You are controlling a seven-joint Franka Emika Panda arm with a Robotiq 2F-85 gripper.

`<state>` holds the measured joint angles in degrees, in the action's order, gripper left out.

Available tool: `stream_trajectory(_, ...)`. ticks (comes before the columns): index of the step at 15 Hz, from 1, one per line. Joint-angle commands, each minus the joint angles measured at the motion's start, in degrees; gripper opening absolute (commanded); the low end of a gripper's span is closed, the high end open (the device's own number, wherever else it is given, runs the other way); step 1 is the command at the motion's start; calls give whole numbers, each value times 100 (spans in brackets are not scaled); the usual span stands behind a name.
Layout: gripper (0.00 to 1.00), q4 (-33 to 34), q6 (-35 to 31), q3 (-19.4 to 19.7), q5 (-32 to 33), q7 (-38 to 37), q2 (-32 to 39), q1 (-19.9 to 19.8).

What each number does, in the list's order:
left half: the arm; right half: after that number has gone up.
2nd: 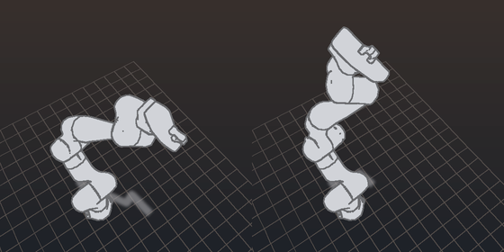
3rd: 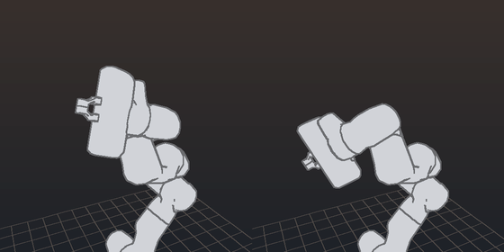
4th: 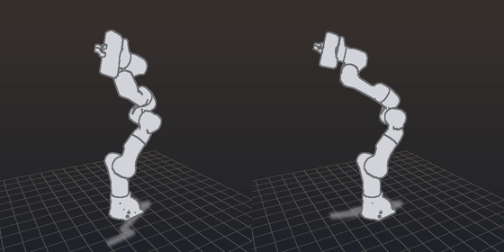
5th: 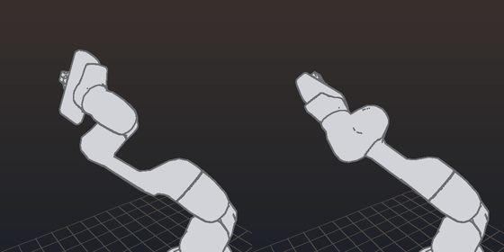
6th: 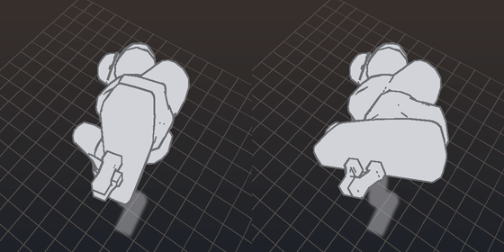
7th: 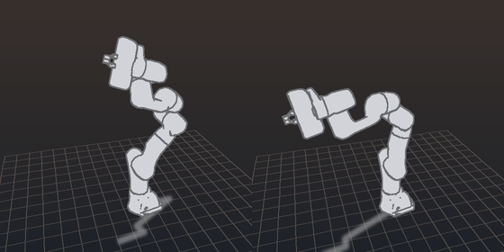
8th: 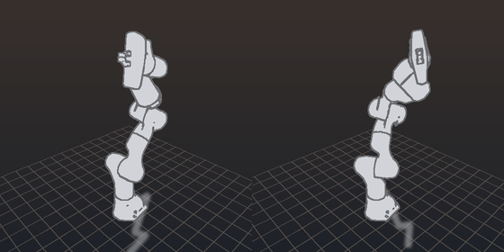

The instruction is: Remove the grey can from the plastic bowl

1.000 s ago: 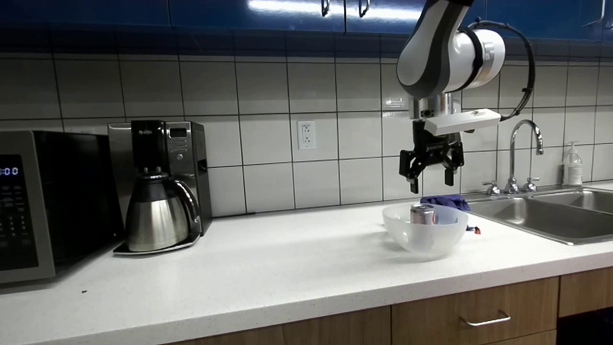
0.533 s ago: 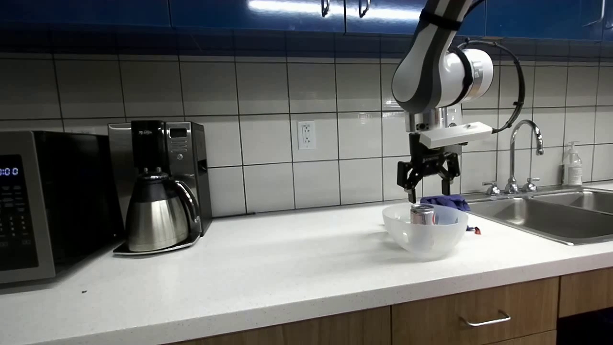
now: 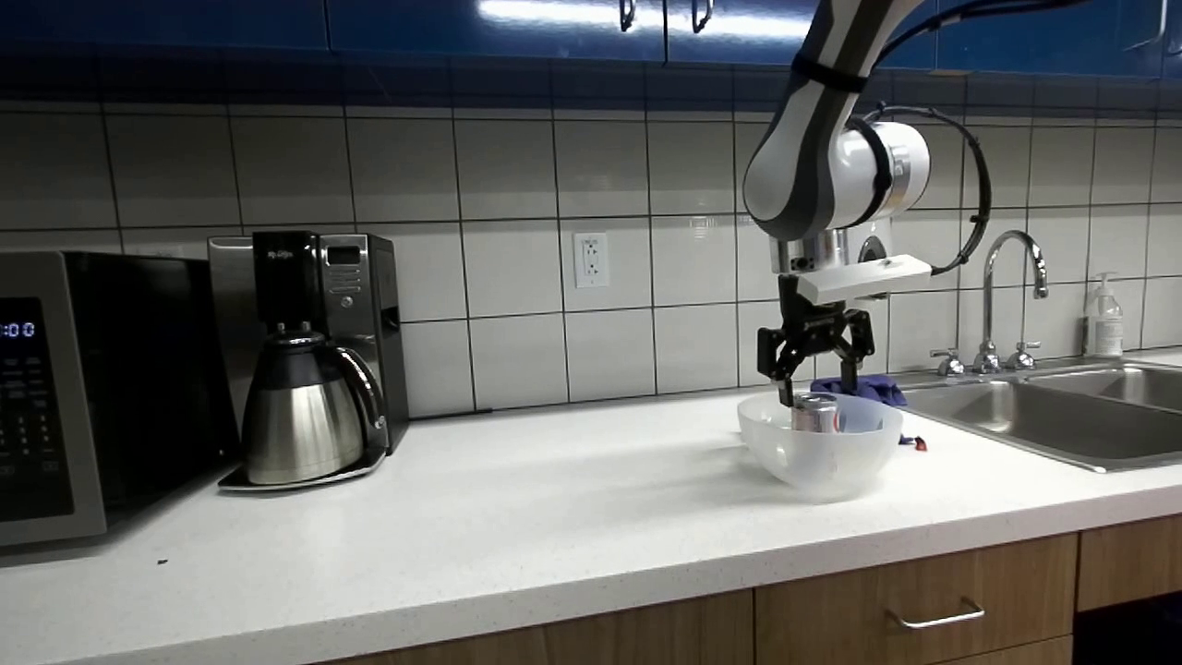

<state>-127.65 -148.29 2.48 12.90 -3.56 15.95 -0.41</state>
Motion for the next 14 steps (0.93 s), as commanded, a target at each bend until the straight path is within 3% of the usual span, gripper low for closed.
stream_trajectory(1, 100, 241, 39, 101, 59, -129, 236, 113)
stream_trajectory(14, 100, 318, -40, 223, 46, -119, 657, 164)
